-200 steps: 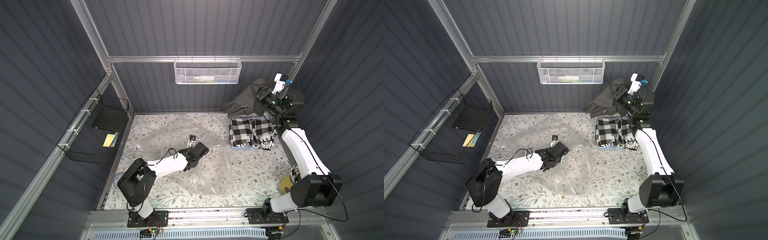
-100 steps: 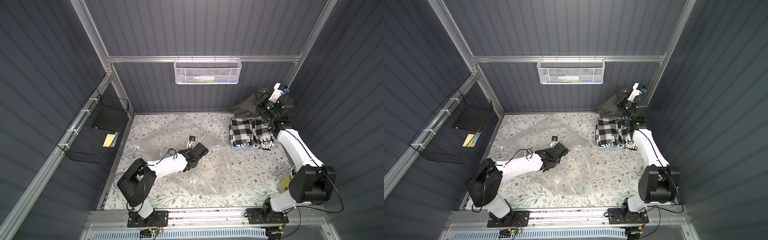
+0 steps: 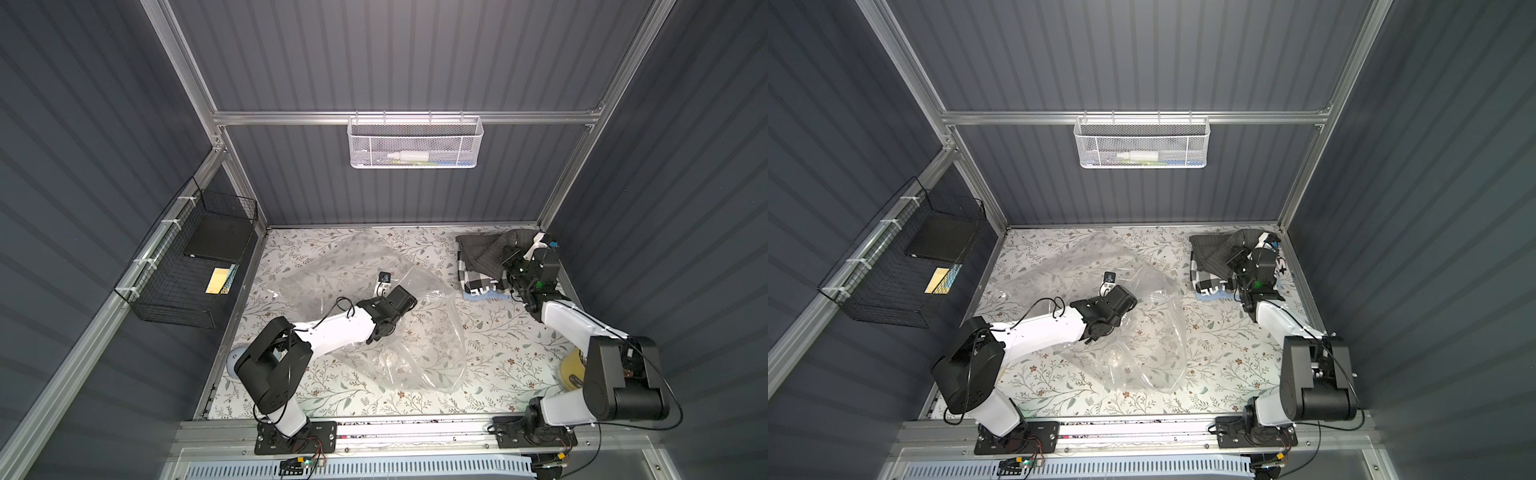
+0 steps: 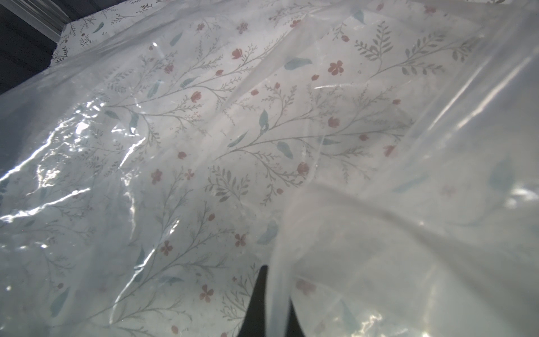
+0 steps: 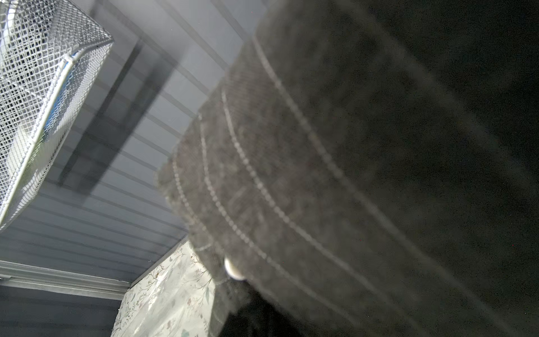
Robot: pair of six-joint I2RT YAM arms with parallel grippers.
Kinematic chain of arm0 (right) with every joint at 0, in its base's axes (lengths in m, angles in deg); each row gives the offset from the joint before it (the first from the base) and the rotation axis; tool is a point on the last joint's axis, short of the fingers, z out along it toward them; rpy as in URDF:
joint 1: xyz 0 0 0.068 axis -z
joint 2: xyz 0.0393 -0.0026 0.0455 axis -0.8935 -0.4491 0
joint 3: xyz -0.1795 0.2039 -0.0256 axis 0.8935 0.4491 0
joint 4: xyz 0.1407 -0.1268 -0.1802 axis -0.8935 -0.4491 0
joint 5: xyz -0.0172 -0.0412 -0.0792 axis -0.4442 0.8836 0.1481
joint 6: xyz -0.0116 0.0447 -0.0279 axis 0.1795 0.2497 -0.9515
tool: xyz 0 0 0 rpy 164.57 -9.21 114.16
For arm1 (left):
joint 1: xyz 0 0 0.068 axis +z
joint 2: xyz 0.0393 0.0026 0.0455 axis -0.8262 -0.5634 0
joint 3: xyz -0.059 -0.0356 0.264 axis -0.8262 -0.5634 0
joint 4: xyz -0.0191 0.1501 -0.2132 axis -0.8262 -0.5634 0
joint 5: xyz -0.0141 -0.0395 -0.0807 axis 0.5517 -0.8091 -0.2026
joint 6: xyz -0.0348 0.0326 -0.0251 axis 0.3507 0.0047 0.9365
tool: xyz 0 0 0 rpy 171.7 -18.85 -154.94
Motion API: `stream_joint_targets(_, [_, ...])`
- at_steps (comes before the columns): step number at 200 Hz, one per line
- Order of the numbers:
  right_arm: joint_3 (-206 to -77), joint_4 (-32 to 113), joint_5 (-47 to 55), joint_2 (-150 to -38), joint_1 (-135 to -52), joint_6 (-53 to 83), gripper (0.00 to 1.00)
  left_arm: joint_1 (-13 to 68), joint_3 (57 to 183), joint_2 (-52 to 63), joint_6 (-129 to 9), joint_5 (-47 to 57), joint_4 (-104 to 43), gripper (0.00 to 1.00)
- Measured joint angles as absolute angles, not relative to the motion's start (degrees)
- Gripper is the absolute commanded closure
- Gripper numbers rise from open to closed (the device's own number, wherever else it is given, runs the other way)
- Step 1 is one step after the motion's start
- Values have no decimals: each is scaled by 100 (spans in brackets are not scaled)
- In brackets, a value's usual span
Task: Take the shirt out of the vacuum bag
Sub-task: Place the shirt at the center of the board.
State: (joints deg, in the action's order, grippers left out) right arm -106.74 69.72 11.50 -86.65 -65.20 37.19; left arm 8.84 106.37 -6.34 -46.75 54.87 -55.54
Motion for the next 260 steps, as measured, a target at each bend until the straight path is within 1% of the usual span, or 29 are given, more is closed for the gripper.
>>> stream_joint_targets(42, [-9791, 7374, 1482, -8217, -6645, 4187, 100, 884, 10637, -632, -4699, 5504, -5554, 100])
stream_joint_targets(74, [-9391, 7601, 1631, -8416, -6898, 4336, 100, 884, 10637, -632, -4699, 5504, -5554, 100])
stream_joint_targets(100, [-9220, 7750, 1629, -8650, -6944, 4441, 100, 881, 10637, -608, -4712, 5504, -5556, 100])
stream_joint_targets(110, [-9207, 7732, 1629, -8665, -6942, 4471, 87, 884, 10637, -586, -4716, 5507, -5556, 100])
stream_joint_targets(122, [-9225, 7676, 1631, -8632, -6944, 4489, 65, 884, 10637, -570, -4716, 5513, -5556, 100])
stream_joint_targets(127, [-9251, 7575, 1646, -8595, -6947, 4497, 58, 884, 10637, -570, -4716, 5517, -5556, 100])
stream_joint_targets(134, [-9286, 7431, 1670, -8532, -6949, 4517, 51, 884, 10637, -570, -4716, 5520, -5556, 100])
stream_joint_targets(140, [-9323, 7289, 1688, -8453, -6951, 4517, 47, 884, 10637, -570, -4716, 5520, -5556, 100])
stream_joint_targets(155, [-9419, 6884, 1699, -8174, -6960, 4530, 44, 884, 10637, -570, -4716, 5520, -5556, 100])
stream_joint_targets(182, [-9494, 6174, 1692, -7496, -6960, 4563, 43, 884, 10637, -570, -4718, 5522, -5556, 100])
stream_joint_targets(231, [-9520, 5215, 1749, -5708, -7027, 4482, 38, 884, 10659, -570, -4753, 5517, -5558, 100])
stream_joint_targets(253, [-9795, 4963, 1596, -5514, -7086, 4393, 38, 884, 10749, -570, -4810, 5491, -5538, 100])
stream_joint_targets(260, [-9920, 4922, 1517, -5555, -7128, 4379, 38, 884, 10784, -570, -4836, 5469, -5532, 94])
